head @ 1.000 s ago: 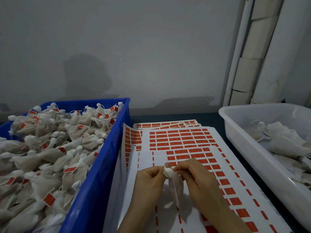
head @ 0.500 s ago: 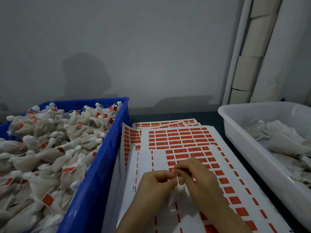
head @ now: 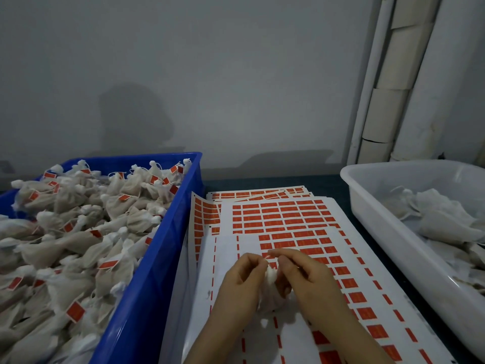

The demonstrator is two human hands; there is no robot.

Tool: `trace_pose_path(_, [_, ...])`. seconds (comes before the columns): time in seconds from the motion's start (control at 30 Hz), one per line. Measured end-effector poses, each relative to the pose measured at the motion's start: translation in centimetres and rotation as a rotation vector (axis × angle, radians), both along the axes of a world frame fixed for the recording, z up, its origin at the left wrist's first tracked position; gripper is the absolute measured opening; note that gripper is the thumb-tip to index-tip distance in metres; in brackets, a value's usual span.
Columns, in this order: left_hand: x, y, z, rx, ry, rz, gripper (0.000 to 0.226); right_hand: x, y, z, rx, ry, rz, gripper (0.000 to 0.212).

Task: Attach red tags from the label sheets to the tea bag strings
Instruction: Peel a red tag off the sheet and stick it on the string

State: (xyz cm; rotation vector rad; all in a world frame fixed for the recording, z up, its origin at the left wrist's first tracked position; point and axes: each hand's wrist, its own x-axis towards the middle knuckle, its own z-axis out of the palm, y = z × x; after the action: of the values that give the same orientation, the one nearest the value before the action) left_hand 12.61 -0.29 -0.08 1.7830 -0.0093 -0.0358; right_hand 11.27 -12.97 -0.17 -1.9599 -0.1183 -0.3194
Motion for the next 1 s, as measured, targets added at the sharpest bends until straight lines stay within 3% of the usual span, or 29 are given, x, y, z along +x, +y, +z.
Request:
trace_pose_path(0.57, [-0.22,0.12,-0.03,-0.094,-0.117,-0.004,0.008,0.07,-0.3,0.6,0.167,0.345,0.19,0.018])
trace_pose_path(0.73, [-0.39,-0.03,0.29,-0.096,-0.105,-0.023,0.014,0.09,-0.34,0.68,0.239,0.414,0.192,0.014])
trace_pose_path(0.9, [-0.74,0.08,0.72,-0.1,-0.105,-0.052,0.035,0.14,-0.63,0.63,0.3,0.411,0.113,0.013])
trace_pose_path(1.0, [-0.88,-0.15,0.57,-0.036,-0.108,-0.114,0.019,0.17,-0.8,0.69,0.356,0.406,0.06,0.011])
